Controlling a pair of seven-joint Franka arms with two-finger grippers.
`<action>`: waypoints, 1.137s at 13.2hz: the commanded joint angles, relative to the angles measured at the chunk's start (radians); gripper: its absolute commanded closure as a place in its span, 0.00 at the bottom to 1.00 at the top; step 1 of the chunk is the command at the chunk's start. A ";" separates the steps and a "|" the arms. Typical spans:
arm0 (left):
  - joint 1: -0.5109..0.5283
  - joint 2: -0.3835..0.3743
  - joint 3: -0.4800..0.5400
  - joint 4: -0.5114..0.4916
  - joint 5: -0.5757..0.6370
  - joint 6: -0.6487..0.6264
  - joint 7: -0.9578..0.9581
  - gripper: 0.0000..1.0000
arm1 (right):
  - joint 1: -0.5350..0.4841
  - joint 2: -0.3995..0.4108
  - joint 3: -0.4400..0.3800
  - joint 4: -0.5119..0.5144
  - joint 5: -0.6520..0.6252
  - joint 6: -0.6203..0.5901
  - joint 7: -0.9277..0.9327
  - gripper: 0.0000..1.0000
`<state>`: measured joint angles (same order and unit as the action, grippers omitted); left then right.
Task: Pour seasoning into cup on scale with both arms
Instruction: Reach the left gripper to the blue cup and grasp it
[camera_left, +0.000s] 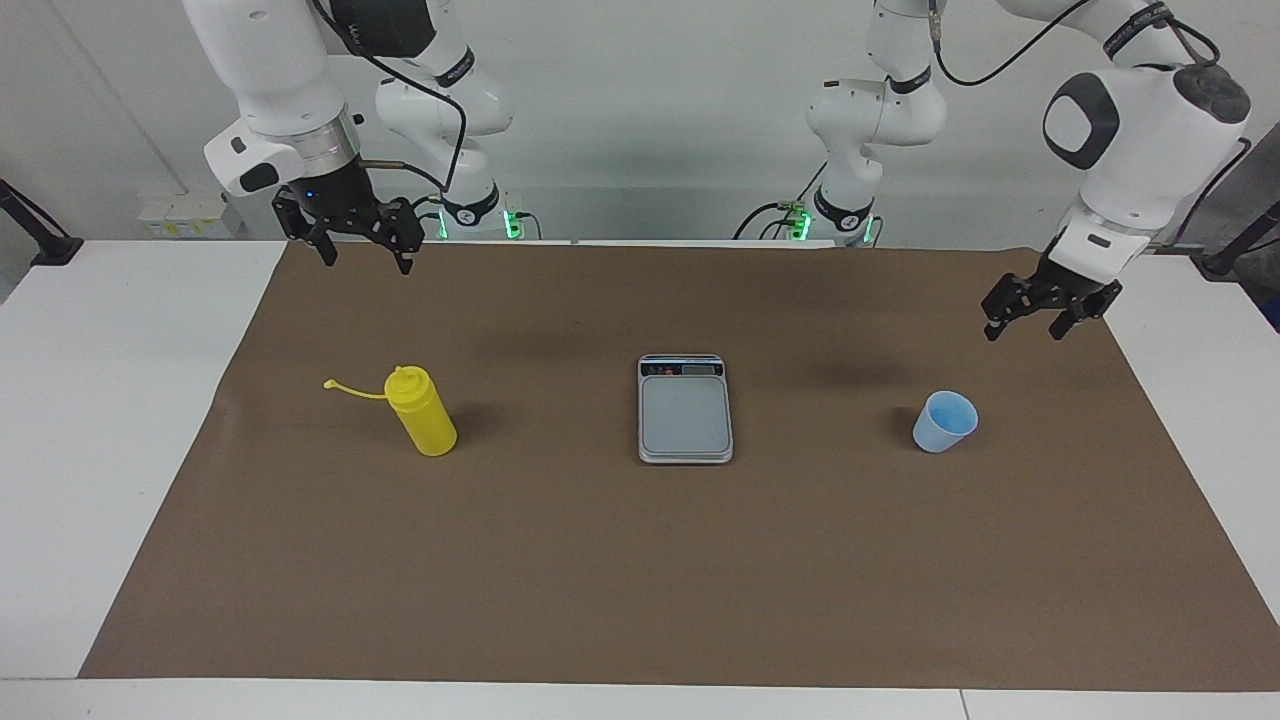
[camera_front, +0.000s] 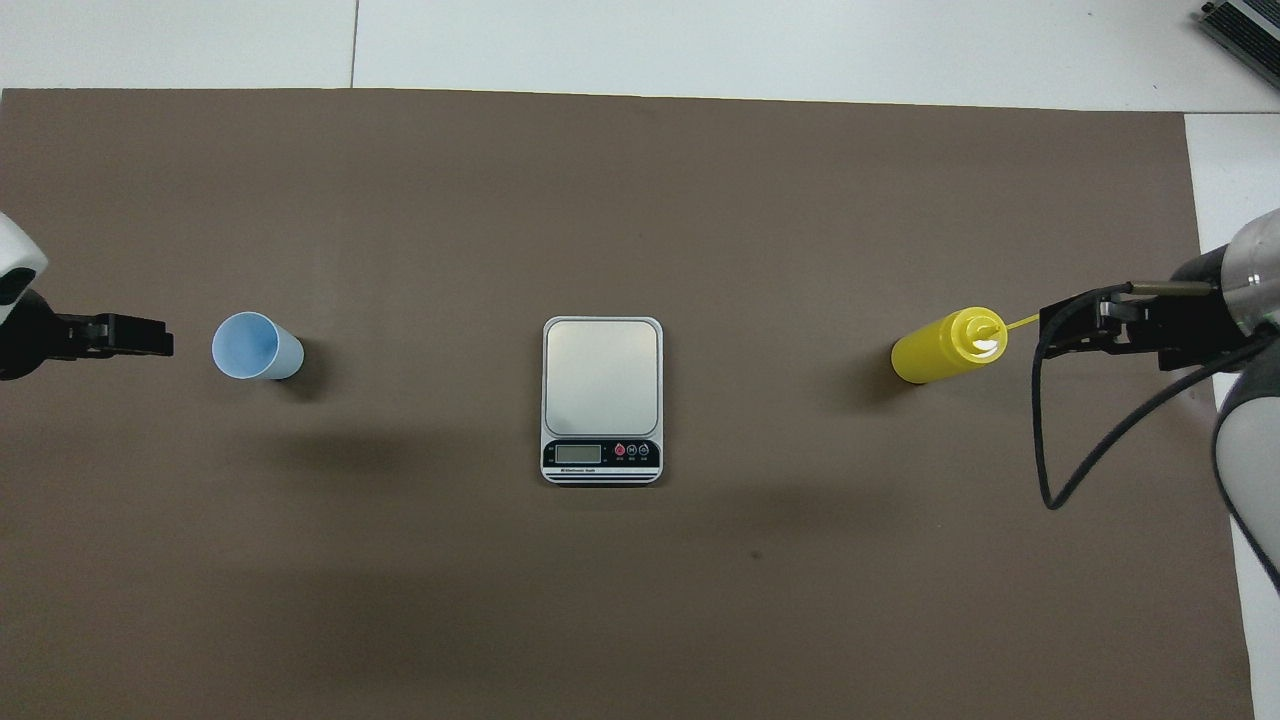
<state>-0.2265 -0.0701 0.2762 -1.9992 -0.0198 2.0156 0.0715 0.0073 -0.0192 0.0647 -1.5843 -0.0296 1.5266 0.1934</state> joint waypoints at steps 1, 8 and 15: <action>0.006 0.050 -0.009 -0.067 0.021 0.136 -0.021 0.00 | -0.006 -0.024 0.001 -0.026 -0.006 0.004 0.011 0.00; 0.007 0.153 0.004 -0.176 0.018 0.410 -0.021 0.01 | -0.006 -0.024 0.001 -0.026 -0.006 0.006 0.011 0.00; 0.007 0.217 0.003 -0.181 0.014 0.443 -0.025 0.11 | -0.006 -0.024 0.001 -0.026 -0.006 0.006 0.011 0.00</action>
<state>-0.2252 0.1378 0.2824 -2.1665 -0.0198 2.4254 0.0640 0.0073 -0.0192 0.0647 -1.5843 -0.0296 1.5266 0.1934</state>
